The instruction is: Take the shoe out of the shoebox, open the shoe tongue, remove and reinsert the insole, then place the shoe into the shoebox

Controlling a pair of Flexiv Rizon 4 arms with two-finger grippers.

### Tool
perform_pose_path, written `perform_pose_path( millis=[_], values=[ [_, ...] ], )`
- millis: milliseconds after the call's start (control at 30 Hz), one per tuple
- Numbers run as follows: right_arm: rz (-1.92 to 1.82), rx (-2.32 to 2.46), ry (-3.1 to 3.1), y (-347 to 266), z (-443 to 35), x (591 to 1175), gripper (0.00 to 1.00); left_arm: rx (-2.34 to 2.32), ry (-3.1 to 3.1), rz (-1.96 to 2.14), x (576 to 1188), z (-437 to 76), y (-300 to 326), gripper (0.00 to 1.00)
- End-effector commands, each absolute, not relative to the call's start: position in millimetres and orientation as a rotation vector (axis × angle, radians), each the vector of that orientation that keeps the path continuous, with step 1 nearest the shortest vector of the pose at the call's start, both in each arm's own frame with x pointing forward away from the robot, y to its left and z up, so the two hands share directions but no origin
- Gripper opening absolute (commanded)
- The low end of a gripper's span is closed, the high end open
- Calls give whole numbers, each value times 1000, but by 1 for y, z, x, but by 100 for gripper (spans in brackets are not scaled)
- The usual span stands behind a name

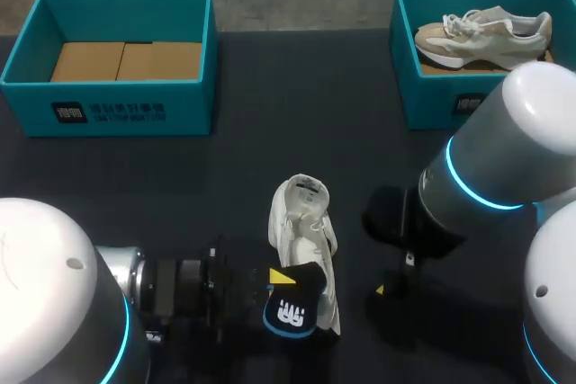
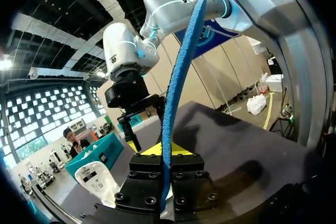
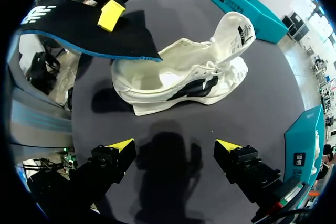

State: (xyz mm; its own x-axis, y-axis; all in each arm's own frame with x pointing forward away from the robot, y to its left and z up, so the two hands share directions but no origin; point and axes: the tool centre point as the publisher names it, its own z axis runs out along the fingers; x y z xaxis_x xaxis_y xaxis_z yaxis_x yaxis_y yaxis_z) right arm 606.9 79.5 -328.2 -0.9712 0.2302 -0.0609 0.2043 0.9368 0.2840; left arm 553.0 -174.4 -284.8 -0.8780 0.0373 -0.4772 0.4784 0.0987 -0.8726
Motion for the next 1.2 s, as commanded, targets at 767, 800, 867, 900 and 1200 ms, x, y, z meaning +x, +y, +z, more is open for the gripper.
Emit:
perform_pose_path(
  millis=[767,800,867,900,1200],
  values=[
    [427,339,2996,79,-329,605,100,586,2023,-1842,553,-281,-171,0],
    [427,339,2996,79,-329,605,100,581,2023,-1842,554,-282,-171,0],
    [427,339,2996,79,-329,605,100,577,2021,-1844,555,-281,-170,0],
    [427,339,2996,79,-329,605,100,575,2017,-1849,554,-280,-170,0],
    [427,339,2996,79,-329,605,100,615,1980,-1890,542,-270,-176,0]
  ],
)
